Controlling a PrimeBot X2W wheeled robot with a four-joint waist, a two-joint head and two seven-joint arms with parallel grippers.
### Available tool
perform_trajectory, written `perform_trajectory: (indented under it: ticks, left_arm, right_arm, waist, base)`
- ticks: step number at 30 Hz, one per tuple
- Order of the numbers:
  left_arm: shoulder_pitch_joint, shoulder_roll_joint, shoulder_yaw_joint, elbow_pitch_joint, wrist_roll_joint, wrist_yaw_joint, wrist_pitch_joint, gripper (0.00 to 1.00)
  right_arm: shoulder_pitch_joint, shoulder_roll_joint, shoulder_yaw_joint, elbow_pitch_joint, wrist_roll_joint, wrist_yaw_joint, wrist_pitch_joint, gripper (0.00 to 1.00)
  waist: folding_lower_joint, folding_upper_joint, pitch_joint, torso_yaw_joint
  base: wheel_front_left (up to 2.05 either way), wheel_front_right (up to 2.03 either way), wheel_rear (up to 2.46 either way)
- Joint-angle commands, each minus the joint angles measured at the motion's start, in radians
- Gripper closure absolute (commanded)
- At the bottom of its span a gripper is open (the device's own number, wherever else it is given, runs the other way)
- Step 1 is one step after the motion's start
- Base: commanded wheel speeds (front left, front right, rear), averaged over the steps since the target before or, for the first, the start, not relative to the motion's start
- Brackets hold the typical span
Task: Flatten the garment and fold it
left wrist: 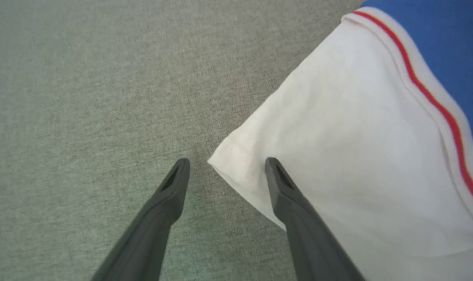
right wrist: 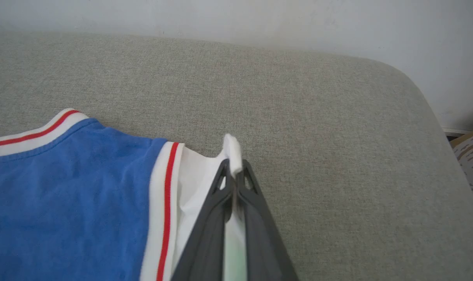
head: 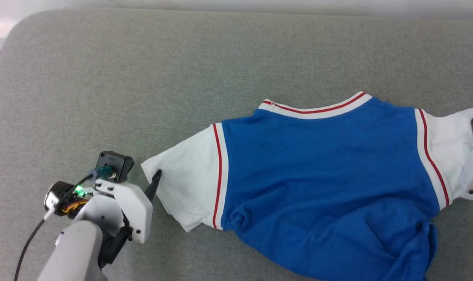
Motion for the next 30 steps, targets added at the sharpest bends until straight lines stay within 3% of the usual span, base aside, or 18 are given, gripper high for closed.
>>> perform_trajectory:
  ticks: [1, 8, 9, 10, 13, 15, 18, 25, 30]
  left_arm:
    - [-0.016, 0.006, -0.006, 0.007, -0.011, -0.005, 0.01, 0.0]
    - [-0.062, 0.086, -0.154, 0.042, -0.158, -0.007, 0.145, 0.0]
    - [-0.061, 0.096, -0.183, 0.047, -0.187, -0.008, 0.169, 0.36]
    - [-0.059, 0.103, -0.211, 0.047, -0.225, -0.008, 0.193, 0.98]
    - [-0.054, 0.123, -0.266, 0.031, -0.324, -0.008, 0.242, 1.0]
    - [-0.06, 0.132, -0.265, 0.019, -0.344, -0.008, 0.219, 1.0]
    - [-0.077, 0.13, -0.237, 0.008, -0.324, 0.003, 0.115, 1.0]
    - [-0.123, 0.066, -0.107, -0.013, -0.327, 0.087, -0.171, 1.0]
    - [-0.207, 0.085, -0.06, -0.052, -0.283, 0.126, -0.252, 1.0]
  right_arm:
    - [-0.012, 0.0, 0.001, 0.002, 0.006, -0.001, 0.003, 1.0]
    - [-0.031, -0.013, 0.024, -0.004, 0.019, -0.001, 0.022, 1.0]
    - [-0.031, -0.014, 0.024, -0.005, 0.02, -0.001, 0.025, 1.0]
    - [-0.032, -0.014, 0.025, -0.006, 0.02, -0.001, 0.026, 1.0]
    - [-0.034, -0.017, 0.027, -0.011, 0.02, -0.001, 0.03, 1.0]
    - [-0.036, -0.021, 0.028, -0.016, 0.018, -0.001, 0.024, 1.0]
    - [-0.04, -0.022, 0.034, -0.021, 0.018, -0.001, 0.006, 1.0]
    - [-0.06, -0.01, 0.063, -0.034, 0.028, -0.001, -0.065, 1.0]
    - [-0.11, -0.018, 0.132, -0.07, 0.035, -0.001, -0.079, 1.0]
  waist:
    - [0.0, 0.0, 0.007, -0.006]
    - [0.0, 0.0, 0.03, -0.015]
    - [0.0, 0.0, 0.031, -0.016]
    - [0.0, 0.0, 0.032, -0.017]
    - [0.0, 0.0, 0.032, -0.019]
    - [0.0, 0.0, 0.029, -0.018]
    - [0.0, 0.0, 0.017, -0.019]
    - [0.0, 0.0, -0.041, -0.031]
    - [0.0, 0.0, -0.101, -0.05]
  base:
    - [0.0, 0.0, 0.0]
    - [0.0, 0.0, 0.0]
    - [0.0, 0.0, 0.0]
    - [0.0, 0.0, 0.0]
    - [0.0, 0.0, 0.0]
    - [0.0, 0.0, 0.0]
    - [0.0, 0.0, 0.0]
    - [0.0, 0.0, 0.0]
    - [0.0, 0.0, 0.0]
